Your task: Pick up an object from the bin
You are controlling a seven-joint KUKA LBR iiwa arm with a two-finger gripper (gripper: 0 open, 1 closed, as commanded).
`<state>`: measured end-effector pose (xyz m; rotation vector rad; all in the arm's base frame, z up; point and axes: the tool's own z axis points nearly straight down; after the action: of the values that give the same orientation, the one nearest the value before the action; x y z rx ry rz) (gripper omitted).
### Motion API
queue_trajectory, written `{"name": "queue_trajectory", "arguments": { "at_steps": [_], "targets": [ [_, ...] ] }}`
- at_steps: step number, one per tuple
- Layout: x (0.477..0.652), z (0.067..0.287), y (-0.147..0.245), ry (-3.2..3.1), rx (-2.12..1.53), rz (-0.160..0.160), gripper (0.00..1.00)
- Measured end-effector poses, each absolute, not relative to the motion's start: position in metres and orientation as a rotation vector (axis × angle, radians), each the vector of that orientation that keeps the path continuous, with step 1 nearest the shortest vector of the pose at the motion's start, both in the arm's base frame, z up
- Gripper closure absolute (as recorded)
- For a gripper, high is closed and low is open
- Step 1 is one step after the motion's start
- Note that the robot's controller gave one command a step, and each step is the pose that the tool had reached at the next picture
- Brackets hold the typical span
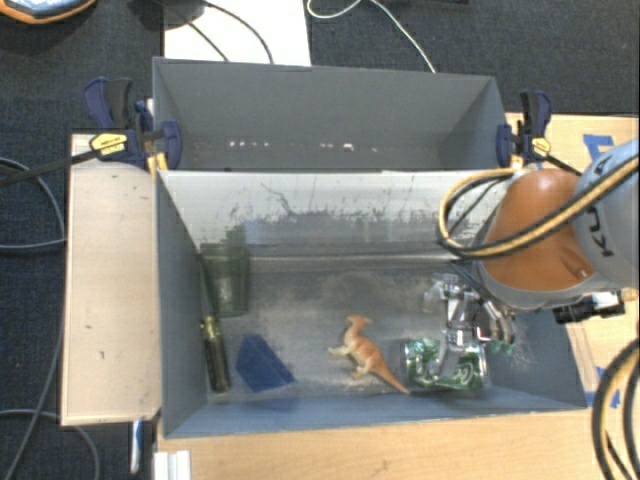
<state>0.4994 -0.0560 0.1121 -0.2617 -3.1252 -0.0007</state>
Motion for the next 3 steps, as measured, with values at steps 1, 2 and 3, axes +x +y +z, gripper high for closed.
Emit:
{"name": "queue_trajectory", "arguments": {
  "at_steps": [1, 2, 3],
  "targets": [
    [0.4894, 0.0702, -0.0407, -3.139, -0.161, -0.001, 0.0],
    [0.489, 0.0662, -0.0367, -3.132, -0.204, 0.0, 0.0],
    [0.49, 0.0682, -0.0352, -3.128, -0.281, -0.002, 0.0]
  ]
}}
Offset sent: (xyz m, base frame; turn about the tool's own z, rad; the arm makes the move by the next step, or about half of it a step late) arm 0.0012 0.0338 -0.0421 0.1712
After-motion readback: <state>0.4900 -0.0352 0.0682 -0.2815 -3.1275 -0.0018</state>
